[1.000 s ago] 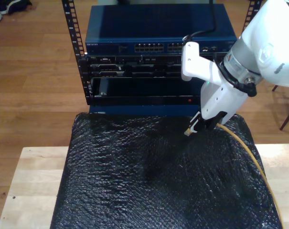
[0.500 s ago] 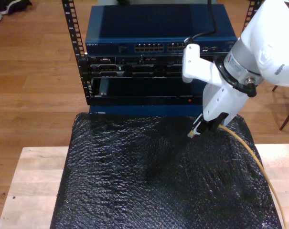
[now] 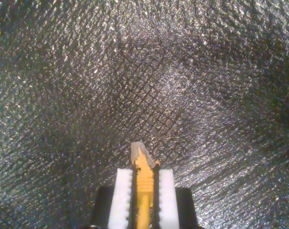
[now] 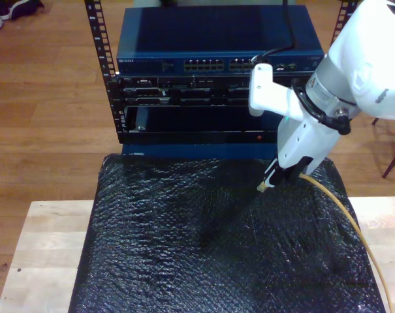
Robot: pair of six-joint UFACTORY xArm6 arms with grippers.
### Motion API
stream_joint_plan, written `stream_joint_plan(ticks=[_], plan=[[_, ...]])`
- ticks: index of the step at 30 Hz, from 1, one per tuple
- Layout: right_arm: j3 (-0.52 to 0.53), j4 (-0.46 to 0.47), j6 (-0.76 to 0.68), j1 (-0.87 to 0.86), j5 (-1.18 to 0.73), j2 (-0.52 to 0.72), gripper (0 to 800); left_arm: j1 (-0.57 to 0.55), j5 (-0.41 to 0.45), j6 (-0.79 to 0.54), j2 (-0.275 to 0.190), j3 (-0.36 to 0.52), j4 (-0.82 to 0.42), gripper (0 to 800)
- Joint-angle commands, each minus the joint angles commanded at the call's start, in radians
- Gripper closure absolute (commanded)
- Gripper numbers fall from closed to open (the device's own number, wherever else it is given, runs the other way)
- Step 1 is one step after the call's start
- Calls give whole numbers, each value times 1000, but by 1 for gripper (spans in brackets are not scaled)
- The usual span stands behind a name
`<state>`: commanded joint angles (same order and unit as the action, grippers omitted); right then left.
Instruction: Grab the cable and plug it in
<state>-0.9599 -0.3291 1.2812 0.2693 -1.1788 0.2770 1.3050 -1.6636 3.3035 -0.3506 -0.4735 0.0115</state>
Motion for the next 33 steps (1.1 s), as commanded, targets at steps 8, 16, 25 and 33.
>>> stream_joint_plan(ticks=[8,16,25,33], plan=[[0,0,0,0,0,-2,800,3,75,-31,-51,60,-3,1],[8,9,0,-2,0,0,800,14,150,-69,-78,123,-25,1],[14,9,0,-2,0,2,800,44,315,-153,-141,216,-37,1],[14,14,0,-2,0,2,800,64,391,-153,-150,256,-35,1]])
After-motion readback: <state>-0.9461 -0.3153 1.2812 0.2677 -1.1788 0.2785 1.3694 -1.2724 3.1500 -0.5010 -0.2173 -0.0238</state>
